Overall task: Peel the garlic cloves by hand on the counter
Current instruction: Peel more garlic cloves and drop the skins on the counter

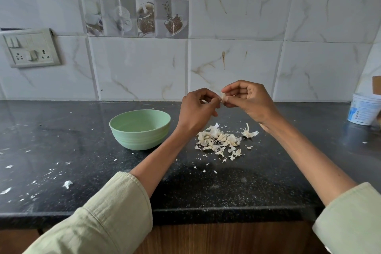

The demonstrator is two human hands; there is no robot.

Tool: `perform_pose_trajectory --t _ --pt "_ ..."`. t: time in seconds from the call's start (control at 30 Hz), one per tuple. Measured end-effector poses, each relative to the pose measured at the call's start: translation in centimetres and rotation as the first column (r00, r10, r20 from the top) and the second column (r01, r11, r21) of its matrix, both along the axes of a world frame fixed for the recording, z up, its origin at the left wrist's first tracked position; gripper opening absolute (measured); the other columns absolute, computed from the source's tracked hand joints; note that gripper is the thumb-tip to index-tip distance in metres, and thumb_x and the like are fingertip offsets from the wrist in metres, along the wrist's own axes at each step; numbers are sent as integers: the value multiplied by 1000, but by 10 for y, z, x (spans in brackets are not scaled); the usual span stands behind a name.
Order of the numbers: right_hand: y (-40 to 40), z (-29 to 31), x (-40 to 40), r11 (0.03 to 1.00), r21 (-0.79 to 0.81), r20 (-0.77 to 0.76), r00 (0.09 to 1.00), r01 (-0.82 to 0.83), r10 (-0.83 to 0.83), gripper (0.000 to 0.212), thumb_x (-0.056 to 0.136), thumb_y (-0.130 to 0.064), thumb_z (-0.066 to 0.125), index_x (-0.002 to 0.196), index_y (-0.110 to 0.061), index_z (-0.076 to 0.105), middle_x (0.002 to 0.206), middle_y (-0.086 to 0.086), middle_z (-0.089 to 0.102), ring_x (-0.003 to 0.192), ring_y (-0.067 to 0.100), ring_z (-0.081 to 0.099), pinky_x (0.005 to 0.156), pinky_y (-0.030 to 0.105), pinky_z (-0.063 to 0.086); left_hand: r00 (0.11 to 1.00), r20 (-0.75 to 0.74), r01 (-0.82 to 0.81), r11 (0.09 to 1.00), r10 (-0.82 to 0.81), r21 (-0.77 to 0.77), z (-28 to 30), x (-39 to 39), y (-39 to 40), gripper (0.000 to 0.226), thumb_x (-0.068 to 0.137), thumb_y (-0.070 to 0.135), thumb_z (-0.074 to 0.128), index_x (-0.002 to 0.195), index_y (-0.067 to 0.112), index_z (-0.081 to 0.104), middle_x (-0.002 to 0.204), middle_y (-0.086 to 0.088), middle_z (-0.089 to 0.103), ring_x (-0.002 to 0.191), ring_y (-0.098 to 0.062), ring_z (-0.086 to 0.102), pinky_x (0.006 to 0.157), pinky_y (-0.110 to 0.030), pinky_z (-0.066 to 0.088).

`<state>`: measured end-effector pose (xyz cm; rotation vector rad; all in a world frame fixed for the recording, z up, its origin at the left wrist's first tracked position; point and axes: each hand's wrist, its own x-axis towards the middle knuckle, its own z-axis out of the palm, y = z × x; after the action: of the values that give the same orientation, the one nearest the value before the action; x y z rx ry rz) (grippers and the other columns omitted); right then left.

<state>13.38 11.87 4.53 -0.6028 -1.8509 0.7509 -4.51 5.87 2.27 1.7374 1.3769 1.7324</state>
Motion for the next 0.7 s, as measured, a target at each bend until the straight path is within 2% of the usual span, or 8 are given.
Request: perform_pose_trajectory --t 0.1,0.2,0.3,0.4,0.57,0.7 --pt "0 1 0 1000 18 10 1000 16 -16 21 88 -6 84 107 -8 76 97 11 77 90 30 77 88 39 65 991 111 88 994 -81 -66 3 -3 -1 24 100 28 70 94 6 77 86 -7 79 77 -29 77 62 -29 55" --pt "-2 0 -2 987 149 90 993 64 -78 21 87 -3 84 104 -10 75 95 4 78 88 27 76 85 38 65 973 189 159 978 -131 -139 1 -6 3 36 98 37 75 97 1 76 89 -10 80 76 -23 76 64 -26 56" --pt "-5 -3 -5 958 273 163 978 84 -132 23 87 -1 82 105 -13 74 93 -1 78 83 17 75 81 39 64 915 347 275 948 -208 -157 -1 -8 7 22 94 21 79 98 0 75 87 -14 78 76 -18 73 67 -23 57" --pt "-9 -4 -7 943 319 191 968 93 -160 30 86 -10 87 111 -16 71 95 -1 77 80 16 75 77 33 64 851 461 348 927 -251 -138 -3 -9 11 13 95 8 76 102 -3 75 85 -15 75 75 -18 71 71 -21 60" --pt "-12 -2 -7 900 408 172 955 154 -241 19 84 -14 90 97 -13 76 90 -3 76 79 10 74 76 31 64 809 534 358 926 -245 -118 -5 -10 16 28 94 12 78 114 -8 74 90 -17 77 75 -16 72 75 -21 61" --pt "-12 0 -6 893 415 150 956 172 -253 11 88 -13 86 96 -13 78 88 -6 78 83 7 75 79 27 63 799 534 375 923 -275 -86 -6 -12 17 31 92 12 80 115 -7 75 101 -22 78 76 -13 73 75 -20 59"
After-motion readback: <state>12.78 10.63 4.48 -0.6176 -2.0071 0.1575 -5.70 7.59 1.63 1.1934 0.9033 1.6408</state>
